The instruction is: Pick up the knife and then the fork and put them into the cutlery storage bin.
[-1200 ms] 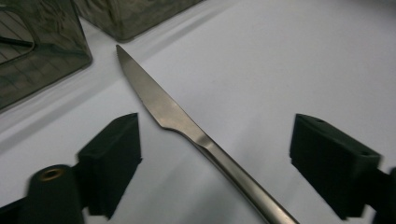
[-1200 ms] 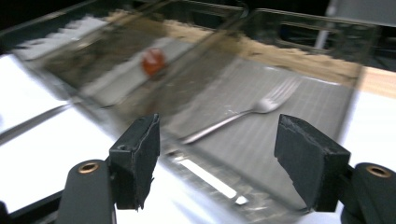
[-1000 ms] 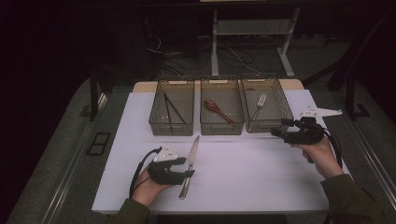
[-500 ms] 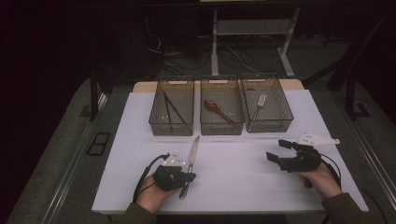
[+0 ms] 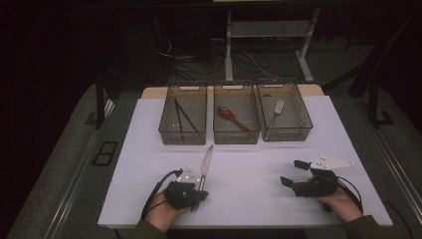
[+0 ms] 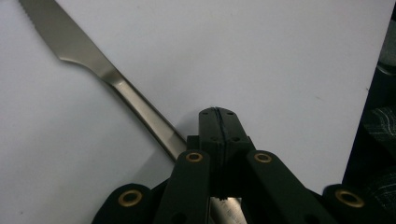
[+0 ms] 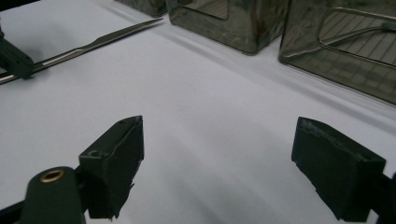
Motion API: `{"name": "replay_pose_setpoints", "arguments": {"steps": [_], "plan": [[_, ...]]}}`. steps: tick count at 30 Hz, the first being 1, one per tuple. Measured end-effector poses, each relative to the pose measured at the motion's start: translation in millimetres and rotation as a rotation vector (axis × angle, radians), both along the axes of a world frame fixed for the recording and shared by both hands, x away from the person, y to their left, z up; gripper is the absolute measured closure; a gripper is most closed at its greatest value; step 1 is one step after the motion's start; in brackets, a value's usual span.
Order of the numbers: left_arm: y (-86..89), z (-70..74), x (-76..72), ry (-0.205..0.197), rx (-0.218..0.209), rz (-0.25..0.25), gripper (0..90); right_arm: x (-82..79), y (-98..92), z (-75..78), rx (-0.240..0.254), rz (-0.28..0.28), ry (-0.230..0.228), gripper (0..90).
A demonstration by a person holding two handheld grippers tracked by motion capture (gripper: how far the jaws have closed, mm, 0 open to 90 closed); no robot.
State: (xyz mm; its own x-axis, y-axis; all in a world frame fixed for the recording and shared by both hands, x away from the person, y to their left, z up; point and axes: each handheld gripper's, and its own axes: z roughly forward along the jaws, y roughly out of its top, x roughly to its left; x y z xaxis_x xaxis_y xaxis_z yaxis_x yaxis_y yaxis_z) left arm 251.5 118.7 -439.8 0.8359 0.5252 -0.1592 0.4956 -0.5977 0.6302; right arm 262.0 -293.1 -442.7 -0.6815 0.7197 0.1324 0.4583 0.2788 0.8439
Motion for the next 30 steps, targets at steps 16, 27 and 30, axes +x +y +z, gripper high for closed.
{"name": "replay_pose_setpoints", "arguments": {"steps": [16,27,30], "plan": [[34.9,0.5,17.4,-0.047,0.048,0.117,89.3,-0.4,2.1,-1.5,-0.023,0.023,-0.011,16.3],[35.0,14.6,31.4,-0.152,-0.084,0.018,74.9,-0.3,3.6,-1.8,-0.021,0.037,-0.007,16.3],[31.7,12.4,39.0,-0.145,-0.095,-0.028,70.0,-0.4,3.8,-1.9,-0.02,0.042,-0.006,16.4]]}}
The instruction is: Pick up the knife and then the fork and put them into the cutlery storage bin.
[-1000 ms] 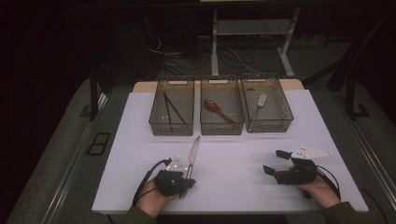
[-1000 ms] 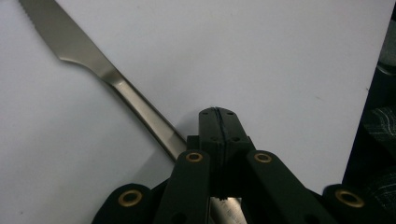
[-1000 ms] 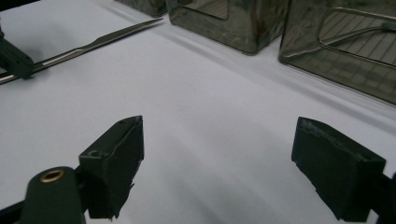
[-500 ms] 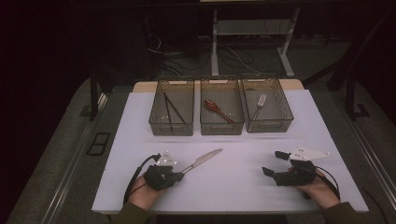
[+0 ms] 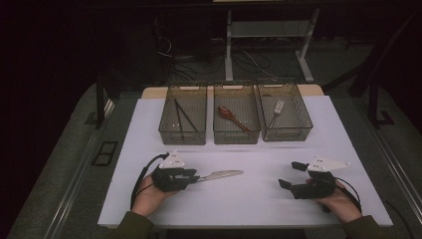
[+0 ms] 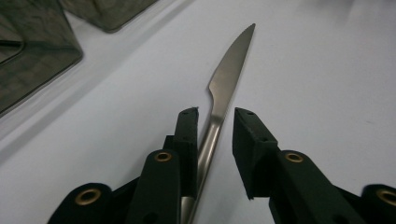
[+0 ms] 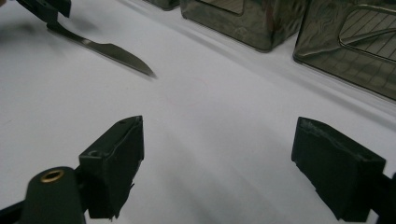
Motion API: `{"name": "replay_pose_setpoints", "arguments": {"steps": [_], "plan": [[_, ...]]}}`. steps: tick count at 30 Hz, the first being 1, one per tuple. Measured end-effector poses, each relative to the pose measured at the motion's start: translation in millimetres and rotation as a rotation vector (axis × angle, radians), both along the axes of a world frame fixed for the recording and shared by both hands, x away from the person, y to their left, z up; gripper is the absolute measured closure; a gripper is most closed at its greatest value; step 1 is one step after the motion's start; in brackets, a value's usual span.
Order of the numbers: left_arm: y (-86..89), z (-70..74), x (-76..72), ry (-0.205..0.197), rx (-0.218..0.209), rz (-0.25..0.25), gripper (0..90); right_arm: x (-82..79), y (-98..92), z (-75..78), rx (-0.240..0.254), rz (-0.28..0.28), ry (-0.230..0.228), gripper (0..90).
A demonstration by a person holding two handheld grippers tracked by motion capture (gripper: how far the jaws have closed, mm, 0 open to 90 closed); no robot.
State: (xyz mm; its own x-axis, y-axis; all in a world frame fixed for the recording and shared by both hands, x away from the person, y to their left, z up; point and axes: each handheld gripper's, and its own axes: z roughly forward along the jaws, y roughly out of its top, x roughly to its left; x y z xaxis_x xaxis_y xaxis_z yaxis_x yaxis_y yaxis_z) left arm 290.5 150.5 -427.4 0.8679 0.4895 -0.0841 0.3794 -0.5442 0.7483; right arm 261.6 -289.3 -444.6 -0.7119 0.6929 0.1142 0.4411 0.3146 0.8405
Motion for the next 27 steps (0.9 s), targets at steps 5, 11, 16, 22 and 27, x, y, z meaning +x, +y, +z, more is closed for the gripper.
{"name": "replay_pose_setpoints", "arguments": {"steps": [5,11,16,22,27], "plan": [[-3.8,-9.5,8.1,0.015,0.029,-0.053,69.6,0.3,-0.2,0.0,0.001,0.002,-0.001,16.3],[-4.7,-16.5,14.4,0.035,0.032,-0.077,71.3,0.4,-0.2,-0.2,0.001,0.007,0.0,16.3],[-5.3,-21.4,15.2,0.034,0.055,-0.091,73.8,0.3,-0.7,0.3,0.004,0.007,0.0,16.3],[-9.0,-20.6,9.2,0.01,0.081,-0.076,76.5,0.4,-0.6,0.5,0.002,0.011,0.003,16.3],[-11.0,-18.7,7.4,0.041,0.091,-0.072,79.3,0.4,-0.9,1.2,0.002,0.013,0.002,16.3]]}}
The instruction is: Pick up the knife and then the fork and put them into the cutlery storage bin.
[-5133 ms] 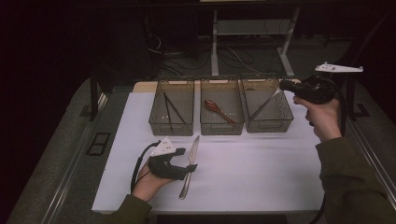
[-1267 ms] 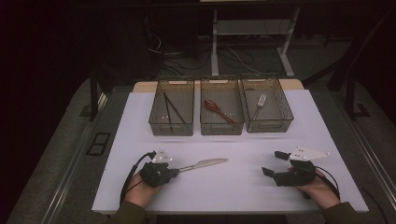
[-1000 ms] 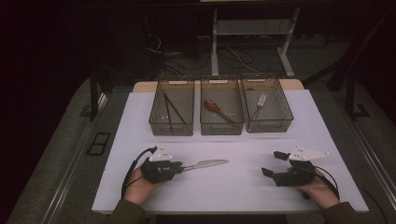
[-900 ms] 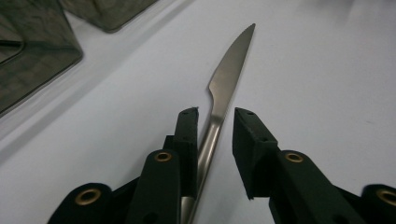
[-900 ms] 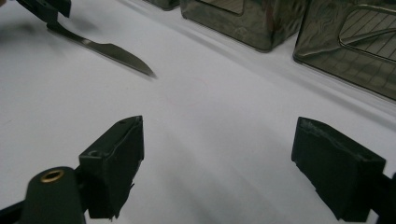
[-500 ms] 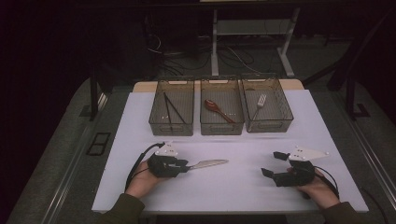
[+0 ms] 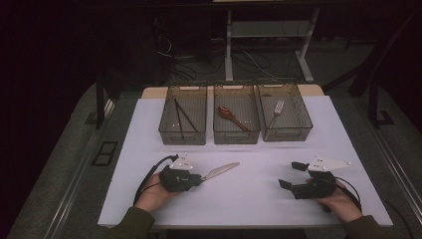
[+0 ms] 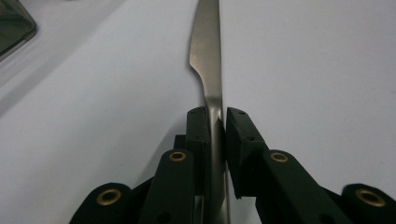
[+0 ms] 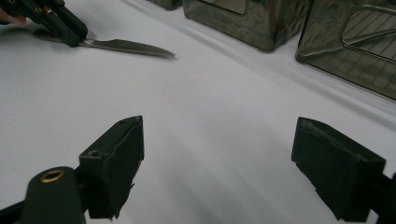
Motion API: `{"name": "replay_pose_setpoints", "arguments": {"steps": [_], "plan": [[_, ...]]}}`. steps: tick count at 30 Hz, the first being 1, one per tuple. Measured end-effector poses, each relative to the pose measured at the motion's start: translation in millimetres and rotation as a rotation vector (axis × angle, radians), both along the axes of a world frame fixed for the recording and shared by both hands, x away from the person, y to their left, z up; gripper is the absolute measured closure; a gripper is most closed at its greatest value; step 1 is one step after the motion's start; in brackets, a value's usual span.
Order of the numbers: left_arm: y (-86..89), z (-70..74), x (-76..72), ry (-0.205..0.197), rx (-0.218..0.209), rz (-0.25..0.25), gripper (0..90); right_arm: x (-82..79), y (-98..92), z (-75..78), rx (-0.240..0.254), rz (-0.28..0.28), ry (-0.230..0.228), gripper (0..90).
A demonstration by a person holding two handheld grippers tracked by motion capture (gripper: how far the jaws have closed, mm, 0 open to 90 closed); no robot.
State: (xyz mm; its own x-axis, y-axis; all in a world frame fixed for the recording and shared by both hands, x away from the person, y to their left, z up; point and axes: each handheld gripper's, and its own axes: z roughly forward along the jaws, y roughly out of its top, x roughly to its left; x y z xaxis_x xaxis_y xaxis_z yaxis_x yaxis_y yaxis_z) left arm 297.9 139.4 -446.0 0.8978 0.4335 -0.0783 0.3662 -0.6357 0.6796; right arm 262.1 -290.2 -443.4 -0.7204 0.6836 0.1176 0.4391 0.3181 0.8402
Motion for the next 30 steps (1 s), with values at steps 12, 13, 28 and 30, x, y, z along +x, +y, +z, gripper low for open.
{"name": "replay_pose_setpoints", "arguments": {"steps": [12,13,28,30], "plan": [[-0.4,7.7,-2.5,-0.009,-0.069,0.068,79.7,0.5,-0.1,0.6,0.003,0.0,0.001,16.4],[-0.3,9.5,-2.7,-0.01,-0.096,0.075,79.7,0.4,-0.2,0.9,0.005,-0.002,0.005,16.4],[-7.8,51.1,-13.0,-0.066,-0.33,0.084,80.0,7.9,11.7,22.6,0.037,0.019,0.044,12.0],[-12.4,52.7,-13.0,-0.072,-0.337,0.091,80.0,11.7,16.4,26.5,0.034,0.034,0.069,13.3]]}}
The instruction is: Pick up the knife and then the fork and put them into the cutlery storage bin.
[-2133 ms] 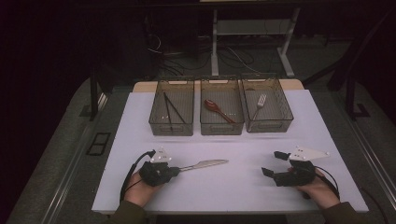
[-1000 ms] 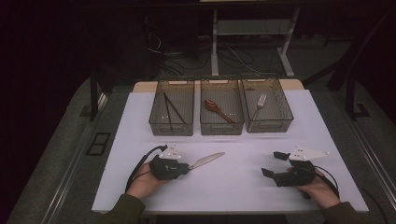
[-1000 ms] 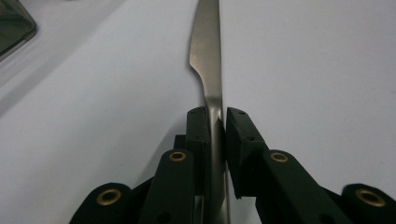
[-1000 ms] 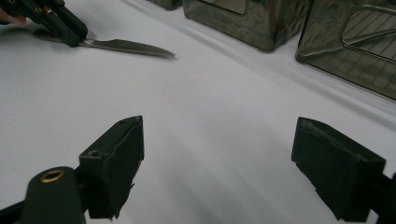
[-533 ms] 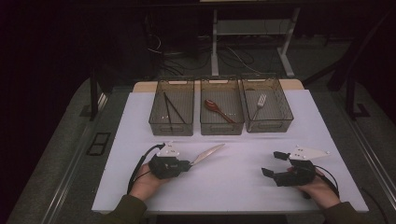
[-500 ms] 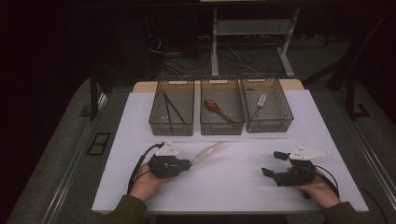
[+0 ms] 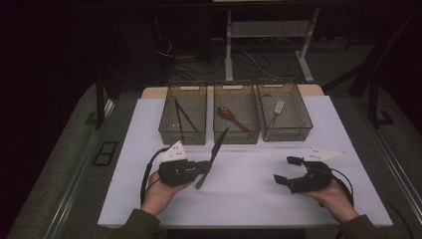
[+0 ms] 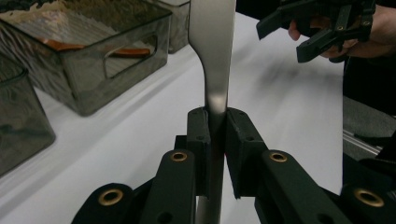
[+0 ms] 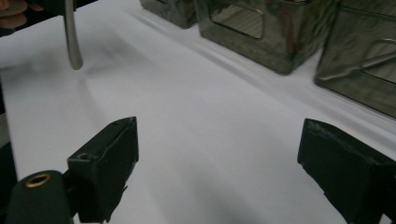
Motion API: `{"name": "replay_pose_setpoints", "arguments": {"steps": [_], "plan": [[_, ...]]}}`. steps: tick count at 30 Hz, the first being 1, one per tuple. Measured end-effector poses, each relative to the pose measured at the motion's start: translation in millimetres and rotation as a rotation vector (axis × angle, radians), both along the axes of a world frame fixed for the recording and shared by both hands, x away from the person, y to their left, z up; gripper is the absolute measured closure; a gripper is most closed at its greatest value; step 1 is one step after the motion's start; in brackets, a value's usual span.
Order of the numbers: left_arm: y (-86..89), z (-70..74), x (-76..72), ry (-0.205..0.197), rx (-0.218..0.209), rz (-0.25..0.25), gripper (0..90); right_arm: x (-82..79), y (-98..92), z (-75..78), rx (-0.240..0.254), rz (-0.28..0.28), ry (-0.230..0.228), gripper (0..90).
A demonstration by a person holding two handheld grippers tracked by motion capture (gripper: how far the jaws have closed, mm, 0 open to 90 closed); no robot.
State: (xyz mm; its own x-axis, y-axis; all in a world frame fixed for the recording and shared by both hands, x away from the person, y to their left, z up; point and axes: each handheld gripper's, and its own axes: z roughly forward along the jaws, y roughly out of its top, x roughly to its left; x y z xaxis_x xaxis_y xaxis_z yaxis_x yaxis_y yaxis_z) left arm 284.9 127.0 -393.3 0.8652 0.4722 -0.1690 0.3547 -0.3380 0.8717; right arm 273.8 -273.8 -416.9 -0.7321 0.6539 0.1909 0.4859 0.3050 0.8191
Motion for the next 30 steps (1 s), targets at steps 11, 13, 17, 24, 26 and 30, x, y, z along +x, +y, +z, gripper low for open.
{"name": "replay_pose_setpoints", "arguments": {"steps": [11,13,17,24,26,30], "plan": [[-36.2,7.8,11.8,-0.026,0.028,0.05,79.9,22.6,22.0,21.6,0.081,0.018,-0.006,31.0],[-44.3,8.6,13.6,-0.035,0.031,0.063,79.9,26.7,26.0,26.3,0.102,0.028,-0.01,32.5],[-61.2,9.1,17.6,-0.047,0.04,0.086,79.9,33.9,36.3,34.8,0.142,0.052,-0.009,38.3],[-82.1,7.0,19.6,-0.051,0.038,0.117,79.9,46.4,51.7,44.4,0.21,0.07,0.003,50.0],[-87.5,5.7,19.5,-0.054,0.037,0.122,79.9,49.2,55.0,46.4,0.221,0.078,0.004,52.2],[-96.1,4.8,17.5,-0.062,0.044,0.127,79.9,55.0,61.8,48.5,0.252,0.079,0.014,57.1]]}}
